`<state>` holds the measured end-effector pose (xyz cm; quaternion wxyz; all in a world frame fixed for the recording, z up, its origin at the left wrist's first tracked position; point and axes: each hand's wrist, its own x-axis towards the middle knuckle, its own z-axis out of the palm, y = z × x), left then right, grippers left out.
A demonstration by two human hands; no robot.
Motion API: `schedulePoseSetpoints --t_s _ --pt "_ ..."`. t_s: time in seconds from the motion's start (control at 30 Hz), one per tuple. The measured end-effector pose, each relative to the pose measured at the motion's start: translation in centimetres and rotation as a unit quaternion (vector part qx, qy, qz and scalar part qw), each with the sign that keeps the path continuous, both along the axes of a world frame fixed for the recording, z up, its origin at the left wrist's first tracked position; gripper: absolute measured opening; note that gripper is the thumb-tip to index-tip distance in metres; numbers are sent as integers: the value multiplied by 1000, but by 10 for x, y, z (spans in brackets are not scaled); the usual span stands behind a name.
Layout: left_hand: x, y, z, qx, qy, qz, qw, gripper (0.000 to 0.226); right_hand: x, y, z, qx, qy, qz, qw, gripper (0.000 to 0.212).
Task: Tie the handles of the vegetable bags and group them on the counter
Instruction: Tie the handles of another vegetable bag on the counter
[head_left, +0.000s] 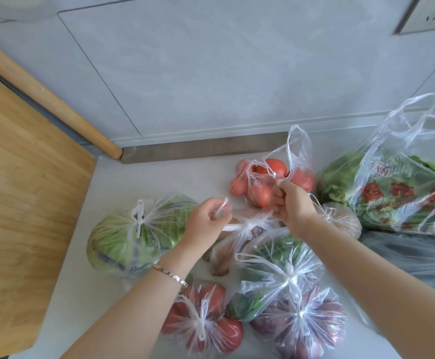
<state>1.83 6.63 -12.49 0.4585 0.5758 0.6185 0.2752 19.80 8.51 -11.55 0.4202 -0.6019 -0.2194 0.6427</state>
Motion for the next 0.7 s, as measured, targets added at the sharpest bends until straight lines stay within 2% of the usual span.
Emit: schedulePoseSetpoints --t_s 0.07,0.1,0.2,0.27,0.37,0.47,0.53,0.6,0.7 --pt "12 -3 7 -48 -83 -19 995 27 -8 2 16 21 30 44 998 39" --pt "18 -4 8 -70 -95 -35 992 28 -13 3 20 26 31 58 997 39" --pt "36 -4 3 -81 -66 -61 993 25 -21 4 25 38 2 59 998 35" --pt "42 -2 4 -68 -70 -22 995 14 -19 3 24 57 -39 66 995 32" --pt "45 4 5 -72 -109 66 989 13 -8 -5 15 93 -61 89 990 26" --pt "43 6 8 -80 -133 109 982 12 -8 -24 -5 88 -197 202 955 27" --pt "44 5 10 -81 -141 114 980 13 -16 -33 -17 118 -260 242 928 24" --pt "47 4 14 -79 -151 113 979 9 -23 -36 -21 155 -259 216 929 18" --pt "49 6 20 -34 -149 158 975 9 -27 -30 -25 120 -248 128 953 33"
